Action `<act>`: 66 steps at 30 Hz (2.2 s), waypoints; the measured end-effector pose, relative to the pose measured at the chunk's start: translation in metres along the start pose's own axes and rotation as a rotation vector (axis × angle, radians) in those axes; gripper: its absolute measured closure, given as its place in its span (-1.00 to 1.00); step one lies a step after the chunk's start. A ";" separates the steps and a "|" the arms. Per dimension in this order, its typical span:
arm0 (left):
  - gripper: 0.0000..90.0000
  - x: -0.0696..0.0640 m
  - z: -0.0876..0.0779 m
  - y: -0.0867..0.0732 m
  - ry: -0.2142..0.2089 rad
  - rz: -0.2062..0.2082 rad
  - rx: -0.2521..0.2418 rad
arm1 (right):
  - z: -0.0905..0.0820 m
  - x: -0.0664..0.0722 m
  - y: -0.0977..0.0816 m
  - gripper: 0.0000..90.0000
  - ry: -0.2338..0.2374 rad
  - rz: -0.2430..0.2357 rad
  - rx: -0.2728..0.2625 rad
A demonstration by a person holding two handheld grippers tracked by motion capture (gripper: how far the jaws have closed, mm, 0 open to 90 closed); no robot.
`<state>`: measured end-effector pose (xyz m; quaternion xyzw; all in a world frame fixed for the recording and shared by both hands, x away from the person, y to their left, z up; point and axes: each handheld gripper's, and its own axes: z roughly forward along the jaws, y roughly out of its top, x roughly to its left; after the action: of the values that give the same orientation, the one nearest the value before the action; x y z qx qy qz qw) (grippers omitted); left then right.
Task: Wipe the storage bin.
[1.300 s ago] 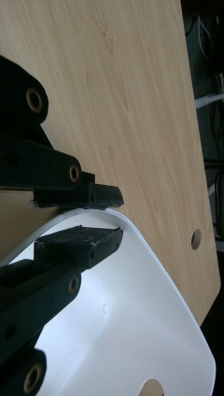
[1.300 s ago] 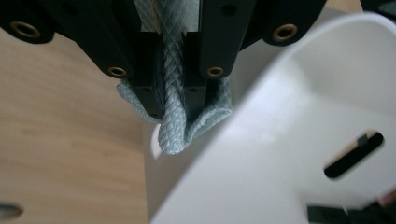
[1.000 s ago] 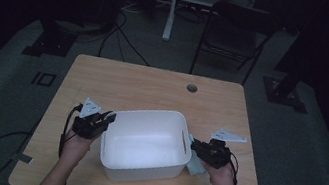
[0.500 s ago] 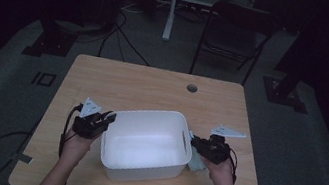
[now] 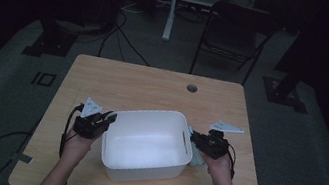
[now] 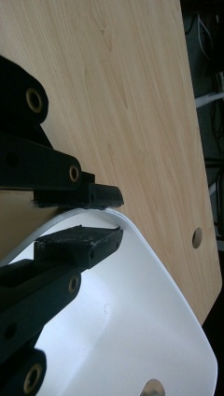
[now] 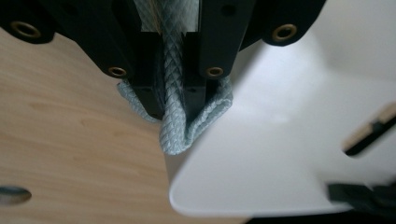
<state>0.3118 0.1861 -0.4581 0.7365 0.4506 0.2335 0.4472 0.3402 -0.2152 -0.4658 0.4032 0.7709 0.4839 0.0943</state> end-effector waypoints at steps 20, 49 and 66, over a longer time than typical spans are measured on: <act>0.73 0.000 0.000 0.000 -0.009 0.006 0.000 | 0.007 -0.013 0.013 0.81 0.026 0.026 0.010; 0.73 -0.001 0.002 0.001 -0.005 0.016 0.009 | 0.036 -0.036 0.033 0.81 0.078 0.007 0.055; 0.73 -0.001 0.001 0.001 -0.006 0.013 0.006 | 0.039 -0.042 0.023 0.82 0.067 0.002 0.046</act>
<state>0.3131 0.1848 -0.4578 0.7415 0.4451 0.2328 0.4449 0.4007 -0.2145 -0.4775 0.3895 0.7842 0.4795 0.0588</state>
